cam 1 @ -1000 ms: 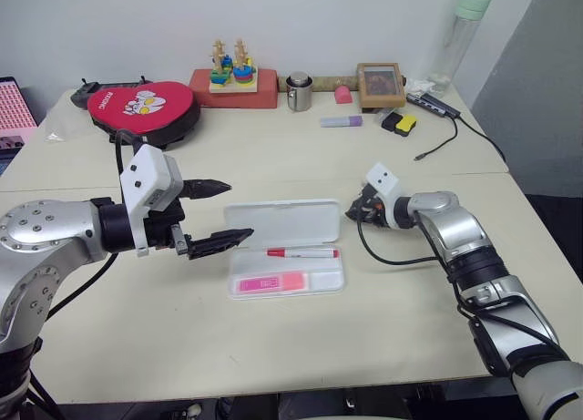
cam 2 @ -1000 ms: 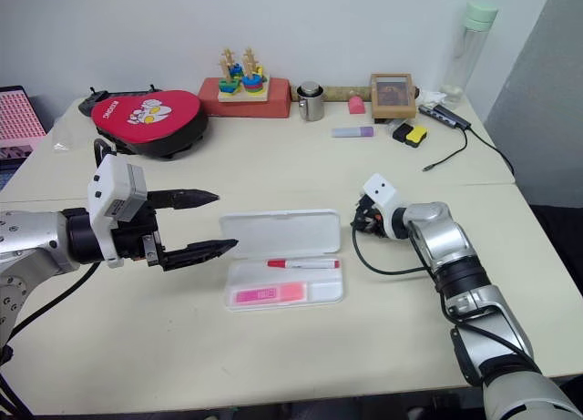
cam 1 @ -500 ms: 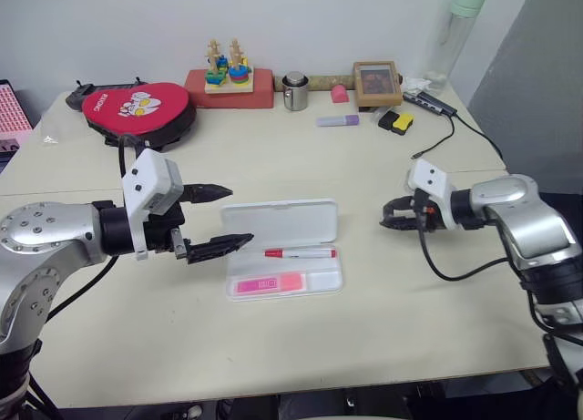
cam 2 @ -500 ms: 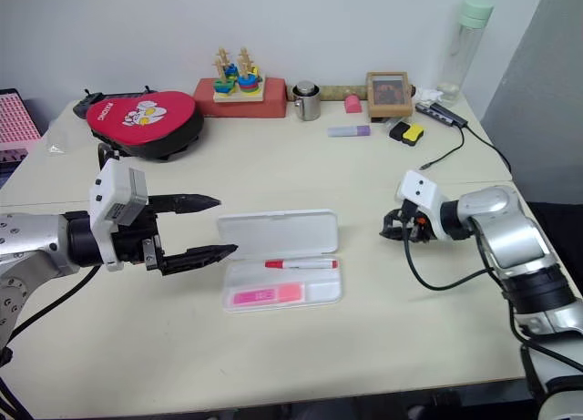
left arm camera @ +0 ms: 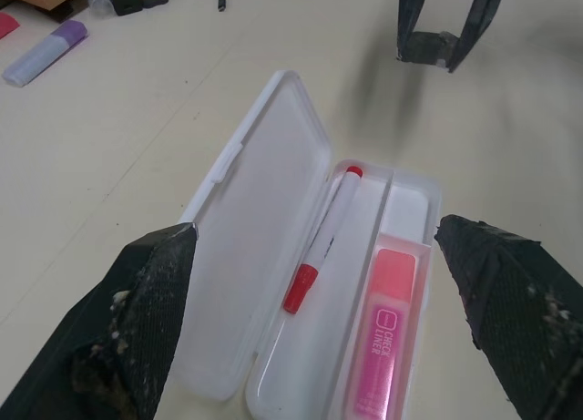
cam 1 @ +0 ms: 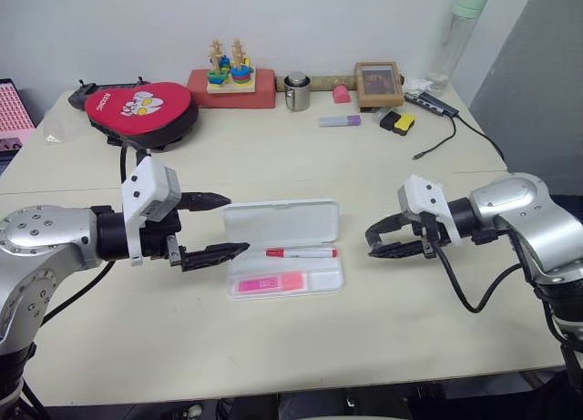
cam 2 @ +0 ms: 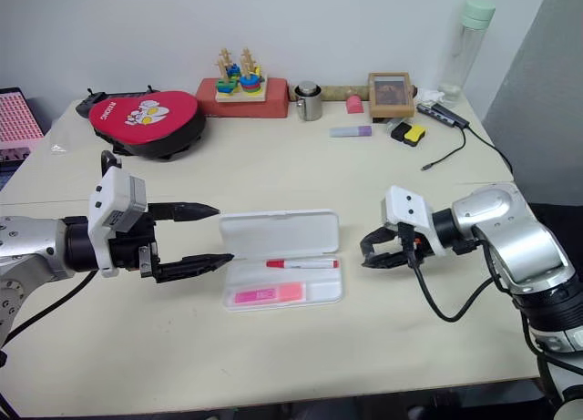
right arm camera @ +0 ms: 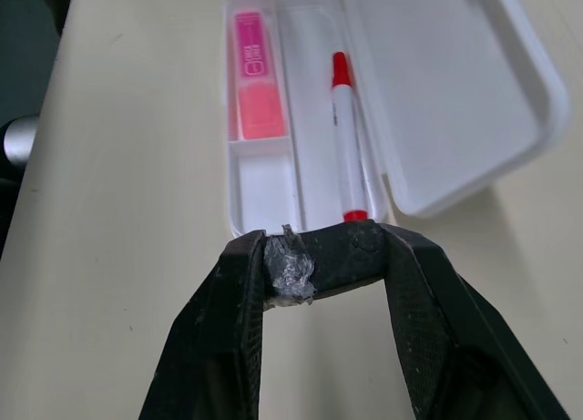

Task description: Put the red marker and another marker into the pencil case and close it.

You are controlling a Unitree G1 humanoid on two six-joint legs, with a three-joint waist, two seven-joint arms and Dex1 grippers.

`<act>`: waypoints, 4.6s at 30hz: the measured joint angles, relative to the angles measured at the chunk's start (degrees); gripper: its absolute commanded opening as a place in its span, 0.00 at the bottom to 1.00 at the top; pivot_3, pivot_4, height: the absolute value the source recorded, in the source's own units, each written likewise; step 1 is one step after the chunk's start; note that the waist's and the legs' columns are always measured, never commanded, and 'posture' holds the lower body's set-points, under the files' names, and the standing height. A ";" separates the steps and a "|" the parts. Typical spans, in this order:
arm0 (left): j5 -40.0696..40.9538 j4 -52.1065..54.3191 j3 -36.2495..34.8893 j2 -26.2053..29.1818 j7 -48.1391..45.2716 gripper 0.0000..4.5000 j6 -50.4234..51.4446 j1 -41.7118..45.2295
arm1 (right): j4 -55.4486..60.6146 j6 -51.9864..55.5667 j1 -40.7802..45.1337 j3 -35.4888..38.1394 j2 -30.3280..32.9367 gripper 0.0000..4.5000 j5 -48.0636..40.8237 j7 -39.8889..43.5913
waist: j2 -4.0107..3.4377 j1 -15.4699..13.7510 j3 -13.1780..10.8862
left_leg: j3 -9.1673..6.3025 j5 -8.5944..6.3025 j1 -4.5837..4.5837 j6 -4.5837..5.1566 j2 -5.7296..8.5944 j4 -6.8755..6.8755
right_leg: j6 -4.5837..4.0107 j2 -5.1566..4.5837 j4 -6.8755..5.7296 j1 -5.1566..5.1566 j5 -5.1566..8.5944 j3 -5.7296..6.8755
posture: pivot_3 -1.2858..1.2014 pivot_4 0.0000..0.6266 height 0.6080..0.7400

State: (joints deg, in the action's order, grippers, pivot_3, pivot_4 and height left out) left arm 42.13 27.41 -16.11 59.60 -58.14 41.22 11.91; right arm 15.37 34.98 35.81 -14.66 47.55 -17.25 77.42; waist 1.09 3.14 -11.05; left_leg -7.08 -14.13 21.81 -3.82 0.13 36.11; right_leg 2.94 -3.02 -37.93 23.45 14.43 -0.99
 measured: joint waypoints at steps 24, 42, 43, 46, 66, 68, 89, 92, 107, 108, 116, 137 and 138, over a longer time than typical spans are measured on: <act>-2.15 -1.94 1.90 -0.95 1.24 1.00 -0.66 3.43 | -5.25 -7.97 3.24 -12.22 -12.93 0.35 7.84 -3.85 | 0.01 -0.06 0.01 | -0.04 0.00 0.00 0.00 0.00 0.01 | -0.01 0.01 -0.04 0.01 -0.01 0.03 | 0.52 0.24 1.00; -3.32 -3.44 2.92 -1.54 1.23 1.00 -1.67 4.62 | -15.82 -28.58 3.08 -16.00 -14.69 0.35 14.94 -0.99 | 0.01 -0.02 0.01 | -0.04 0.00 -0.01 -0.01 0.00 0.00 | -0.03 0.01 -0.05 0.01 -0.02 0.03 | 0.52 0.24 1.00; -3.32 -3.47 2.92 -1.54 1.23 1.00 -1.69 4.62 | -15.83 -28.89 3.08 -15.98 -14.77 0.35 14.82 -0.62 | 0.01 -0.02 0.01 | -0.04 0.01 -0.01 -0.01 0.00 0.01 | -0.03 0.01 -0.05 0.01 -0.02 0.03 | 0.52 0.24 1.00; -3.36 -3.51 2.92 -1.56 1.24 1.00 -1.73 4.62 | -16.13 -29.75 3.08 -15.89 -14.75 0.35 14.02 0.85 | 0.01 -0.02 0.01 | -0.04 0.00 -0.01 -0.01 0.00 0.01 | -0.04 0.01 -0.05 0.01 -0.02 0.02 | 0.52 0.24 1.00; -3.76 -3.52 2.92 -2.53 1.39 1.00 -1.77 4.59 | -22.39 -36.13 5.92 -15.86 -16.35 0.59 14.61 3.41 | 0.01 -0.02 0.01 | -0.04 0.00 -0.01 -0.01 0.01 0.01 | -0.17 0.01 -0.05 0.01 -0.10 0.03 | 0.52 0.24 1.00; -3.75 -3.51 2.92 -2.53 1.39 1.00 -1.77 4.57 | -22.75 -36.89 5.92 -15.86 -16.35 0.68 15.13 3.56 | 0.01 -0.02 0.01 | -0.04 0.01 -0.02 -0.01 0.01 0.01 | -0.23 0.01 -0.05 0.01 -0.14 0.03 | 0.52 0.24 1.00; -4.18 -3.51 2.93 -3.48 2.42 1.00 -1.78 4.44 | -16.43 -30.61 5.41 -12.21 -13.85 0.51 13.91 2.32 | 0.01 -0.05 0.01 | -0.05 0.01 -0.01 -0.01 0.01 0.01 | -0.24 0.01 -0.05 0.01 -0.14 0.03 | 0.52 0.24 1.00; -4.26 -3.52 2.93 -3.49 2.40 1.00 -1.79 4.43 | -13.67 -28.74 3.64 -11.24 -12.45 0.36 13.70 2.10 | 0.01 -0.08 0.01 | -0.06 0.01 -0.01 -0.01 0.00 0.00 | -0.24 0.01 -0.06 0.01 -0.15 0.04 | 0.52 0.24 1.00; -4.59 -4.55 3.11 -3.51 2.39 1.00 -1.98 4.60 | -6.82 -21.92 0.14 -11.46 -10.27 0.05 13.10 1.59 | 0.02 -0.05 0.01 | -0.06 0.01 -0.02 -0.01 0.01 0.02 | -0.04 0.01 -0.07 0.00 -0.02 0.03 | 0.52 0.24 1.00; -4.62 -4.71 3.12 -3.52 2.39 1.00 -1.99 4.60 | -6.93 -21.93 0.05 -11.52 -10.34 0.05 13.39 1.36 | 0.02 -0.05 0.01 | -0.06 0.01 -0.02 -0.01 0.01 0.02 | -0.04 0.01 -0.07 0.00 -0.02 0.03 | 0.52 0.24 1.00; -4.72 -4.75 3.19 -3.51 2.39 1.00 -2.04 4.63 | -11.91 -24.71 -0.59 -13.48 -11.35 0.05 15.63 0.98 | 0.02 -0.04 0.01 | -0.05 0.01 -0.03 -0.01 0.00 0.02 | -0.05 0.01 -0.06 0.00 -0.03 0.03 | 0.52 0.24 1.00; -4.70 -4.86 3.19 -3.61 2.41 1.00 -2.04 4.68 | -7.93 -18.05 1.13 -10.16 -12.03 0.05 9.66 1.65 | 0.03 -0.11 0.02 | -0.08 0.01 -0.05 -0.01 0.01 0.02 | -0.04 0.01 -0.05 -0.05 -0.03 0.04 | 0.52 0.24 1.00; -4.70 -4.92 3.19 -3.63 2.39 1.00 -2.05 4.73 | -6.99 -16.75 1.13 -9.77 -11.84 0.05 8.80 1.93 | 0.03 -0.12 0.02 | -0.08 0.01 -0.05 -0.01 0.01 0.02 | -0.04 0.01 -0.05 -0.05 -0.03 0.04 | 0.52 0.24 1.00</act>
State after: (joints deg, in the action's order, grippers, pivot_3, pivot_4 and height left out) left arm 37.43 22.49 -12.92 55.97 -55.75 39.18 16.65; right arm 8.38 18.22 36.94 -24.42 35.72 -8.45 79.35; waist 1.11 3.02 -11.04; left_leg -7.17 -14.12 21.76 -3.83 0.15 36.13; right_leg 2.90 -3.02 -37.99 23.40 14.40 -0.95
